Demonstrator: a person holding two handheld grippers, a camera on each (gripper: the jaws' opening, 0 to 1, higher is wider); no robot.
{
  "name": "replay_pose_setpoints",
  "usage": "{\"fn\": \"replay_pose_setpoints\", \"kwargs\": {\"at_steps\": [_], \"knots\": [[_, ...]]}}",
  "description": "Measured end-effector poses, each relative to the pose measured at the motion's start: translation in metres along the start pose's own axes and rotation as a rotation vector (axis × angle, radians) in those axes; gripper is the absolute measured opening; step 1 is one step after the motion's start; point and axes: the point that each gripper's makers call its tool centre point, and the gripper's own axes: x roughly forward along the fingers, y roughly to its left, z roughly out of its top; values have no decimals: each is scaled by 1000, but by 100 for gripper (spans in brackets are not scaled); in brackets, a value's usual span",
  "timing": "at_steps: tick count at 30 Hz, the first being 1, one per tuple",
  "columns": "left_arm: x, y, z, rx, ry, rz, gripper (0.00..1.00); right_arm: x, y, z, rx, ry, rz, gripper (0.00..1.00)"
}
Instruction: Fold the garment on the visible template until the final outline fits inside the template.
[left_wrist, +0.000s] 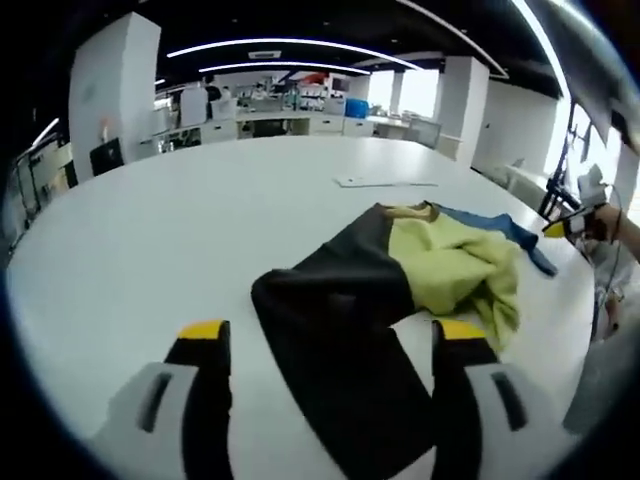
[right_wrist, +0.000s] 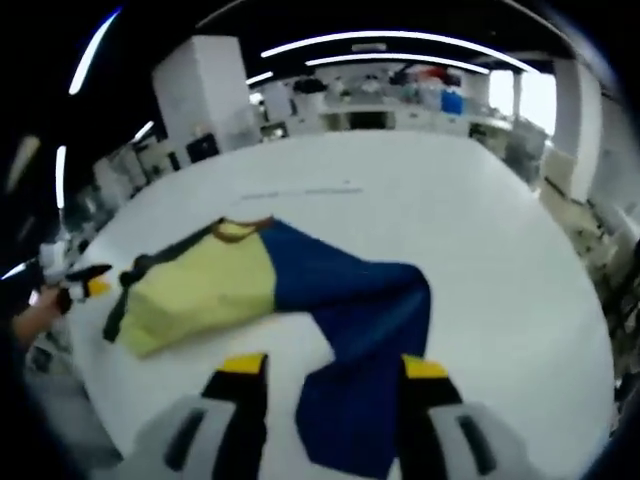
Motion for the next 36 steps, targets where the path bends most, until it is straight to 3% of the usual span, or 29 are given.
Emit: {"fn": "replay_pose_setpoints", "kwargs": {"at_steps": [7,9,18,23,32,33,36], "knots": [[-12,-26,-20,5,15,-37,70,-5,14,-23,0,23,32,39],[-12,-26,-26,6,26,-43,66,-6,17,-29,0,25,33,36],[-13,-46,-45,18,62,-63,51,-3,13,-52,-23,44,-8,25],[-12,-55,-53,44,97,-52,42,2,10,-63,-35,66,-33,23],[-12,-50,-68,21,130,-26,23,7,-1,-68,-63,63,-78,10],[-11,-48,-65,20,99,-24,22,6,-2,-70,-51,74,-80,8],[-11,-44,-66,15,99,-16,15,4,-9,-69,-32,73,-94,4]]}}
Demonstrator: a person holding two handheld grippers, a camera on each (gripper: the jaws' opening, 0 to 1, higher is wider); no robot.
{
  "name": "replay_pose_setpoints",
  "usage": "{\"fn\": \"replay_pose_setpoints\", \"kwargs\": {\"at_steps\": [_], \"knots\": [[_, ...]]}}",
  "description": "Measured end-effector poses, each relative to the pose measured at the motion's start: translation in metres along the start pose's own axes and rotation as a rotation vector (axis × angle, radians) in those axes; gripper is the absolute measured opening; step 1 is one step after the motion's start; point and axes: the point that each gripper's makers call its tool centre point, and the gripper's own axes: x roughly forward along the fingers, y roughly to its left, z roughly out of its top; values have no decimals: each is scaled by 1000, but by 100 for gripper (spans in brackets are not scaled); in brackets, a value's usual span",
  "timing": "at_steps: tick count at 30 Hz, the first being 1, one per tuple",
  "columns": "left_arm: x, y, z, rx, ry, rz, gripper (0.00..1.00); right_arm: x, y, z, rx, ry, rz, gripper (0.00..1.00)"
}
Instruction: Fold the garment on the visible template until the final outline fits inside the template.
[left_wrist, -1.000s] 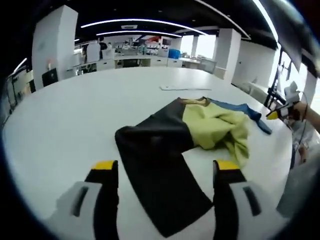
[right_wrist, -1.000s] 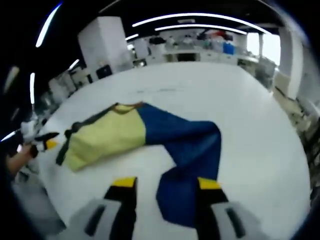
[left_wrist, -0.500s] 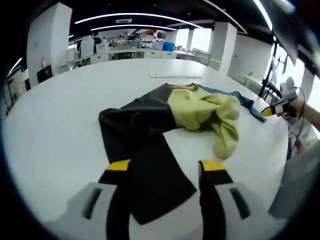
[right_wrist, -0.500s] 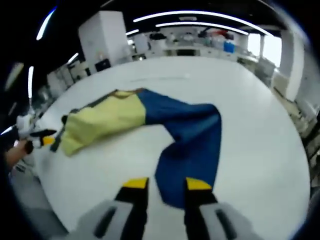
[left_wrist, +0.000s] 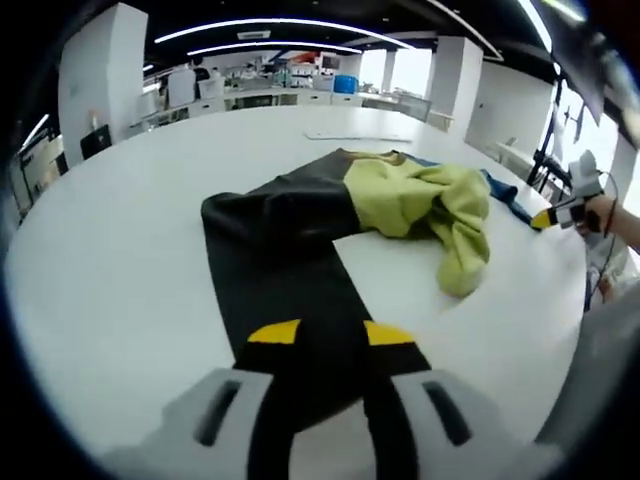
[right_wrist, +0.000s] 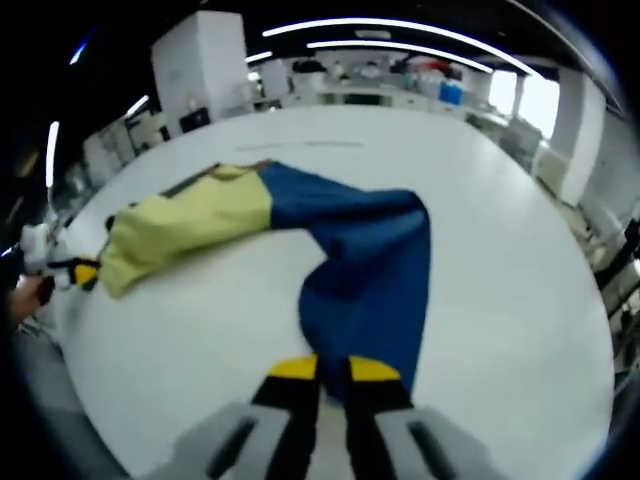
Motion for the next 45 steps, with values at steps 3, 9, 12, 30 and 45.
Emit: {"fn": "replay_pose_setpoints", "kwargs": {"at_steps": [3,9,12,30,45], "knots": [[-1,10,-4,33,25,29,0,-3,-9,0,-15,9,-27,0],[-5,23,-3,-1,20,33,0,-11,-32,-5,-54,38,-85,0],[-7,27,-4,-4,28,48,0,-15,-50,-8,-59,46,-112,0],[-7,36,-9,6,37,63,0,-21,-142,-8,-69,77,-260,0],[-9,22,-2,13,6,30,15,-31,-141,9,47,0,-230,31]]}}
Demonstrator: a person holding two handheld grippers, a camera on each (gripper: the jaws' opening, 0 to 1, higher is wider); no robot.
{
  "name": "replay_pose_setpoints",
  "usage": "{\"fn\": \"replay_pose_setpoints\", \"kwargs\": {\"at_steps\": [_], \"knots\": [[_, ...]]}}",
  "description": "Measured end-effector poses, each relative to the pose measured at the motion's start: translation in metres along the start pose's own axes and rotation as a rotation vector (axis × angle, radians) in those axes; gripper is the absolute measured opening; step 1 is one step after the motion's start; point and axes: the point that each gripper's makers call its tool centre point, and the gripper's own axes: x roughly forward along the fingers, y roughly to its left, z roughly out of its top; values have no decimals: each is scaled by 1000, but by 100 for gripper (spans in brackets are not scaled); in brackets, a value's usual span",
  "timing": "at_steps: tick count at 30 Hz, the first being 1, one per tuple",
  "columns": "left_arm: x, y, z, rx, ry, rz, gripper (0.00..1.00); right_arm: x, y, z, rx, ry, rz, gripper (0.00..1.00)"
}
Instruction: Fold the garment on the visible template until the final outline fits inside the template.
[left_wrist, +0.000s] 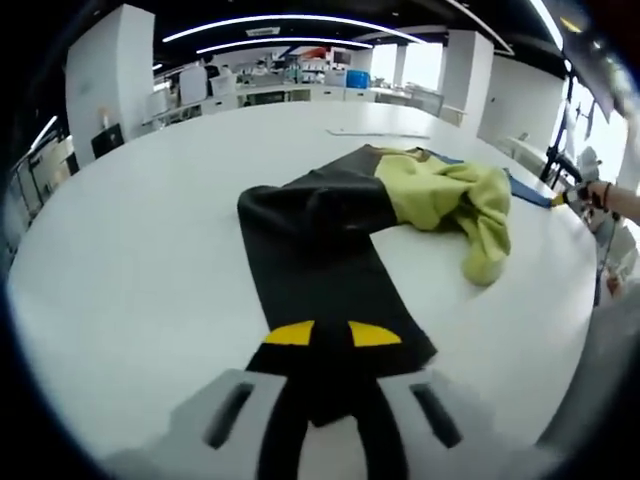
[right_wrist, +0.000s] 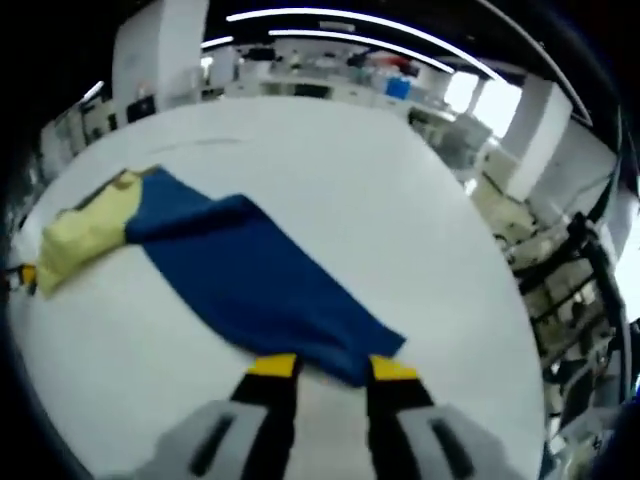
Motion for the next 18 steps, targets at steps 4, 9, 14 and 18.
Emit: {"fn": "replay_pose_setpoints", "kwargs": {"at_steps": [4,9,14,18], "knots": [[-4,-20,9,16,-37,-77,31,-6,16,8,23,-36,54,51],[-6,-42,8,119,-28,-124,39,-15,40,17,44,-82,130,63],[-6,-48,2,115,-3,-137,39,-25,64,21,60,-103,192,70],[-5,-44,-5,116,20,-134,36,-33,84,28,61,-133,259,75]]}}
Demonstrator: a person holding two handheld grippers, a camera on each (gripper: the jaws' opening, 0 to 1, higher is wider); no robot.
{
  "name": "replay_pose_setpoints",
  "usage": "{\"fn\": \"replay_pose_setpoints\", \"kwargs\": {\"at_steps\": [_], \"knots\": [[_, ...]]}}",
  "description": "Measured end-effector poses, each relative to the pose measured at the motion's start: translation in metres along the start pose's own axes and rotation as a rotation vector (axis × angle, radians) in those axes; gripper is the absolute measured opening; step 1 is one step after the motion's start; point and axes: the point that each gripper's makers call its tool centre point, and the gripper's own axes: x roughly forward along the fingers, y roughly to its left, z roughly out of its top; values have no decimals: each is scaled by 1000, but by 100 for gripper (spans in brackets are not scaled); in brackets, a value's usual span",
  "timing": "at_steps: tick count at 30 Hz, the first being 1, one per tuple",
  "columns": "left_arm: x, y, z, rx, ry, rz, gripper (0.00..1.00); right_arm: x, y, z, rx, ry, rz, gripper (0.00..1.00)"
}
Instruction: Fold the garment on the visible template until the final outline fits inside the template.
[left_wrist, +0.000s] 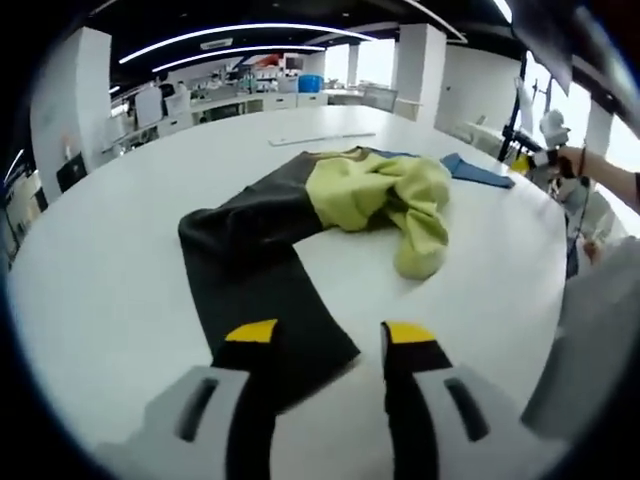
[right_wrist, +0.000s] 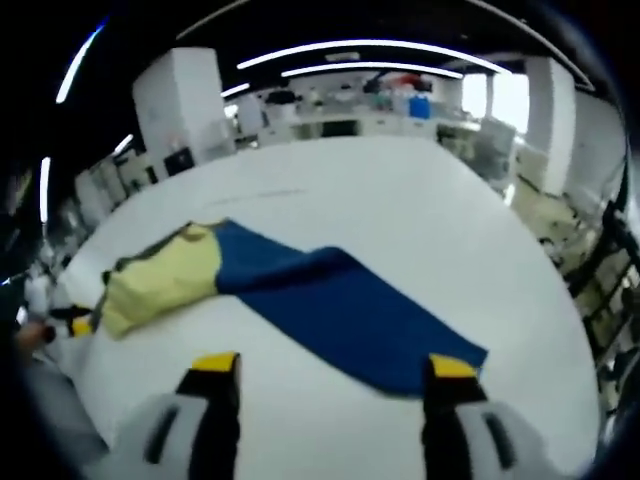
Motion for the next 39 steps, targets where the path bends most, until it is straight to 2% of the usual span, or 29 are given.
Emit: {"fn": "replay_pose_setpoints", "kwargs": {"at_steps": [3,7,11,17,20,22,28,33,39], "knots": [[-1,0,-6,18,33,2,32,-2,11,2,-14,-8,35,77],[0,-2,-11,49,48,1,29,-7,30,4,-28,-10,85,80],[2,-3,-11,-47,28,-12,26,-12,45,10,-63,-31,138,82],[3,-3,-12,-41,39,6,15,-20,70,12,-124,-40,210,91],[2,-2,-12,-31,42,13,9,-20,72,12,-132,-41,234,92],[2,3,-14,-12,56,34,3,-20,74,12,-132,-39,244,92],[2,9,-15,-20,68,32,2,-21,81,5,-137,-22,258,92],[-7,28,-15,-38,60,72,1,-23,85,3,-166,-24,276,93],[-19,54,-20,-75,63,136,1,-30,103,1,-189,-29,308,95]]}}
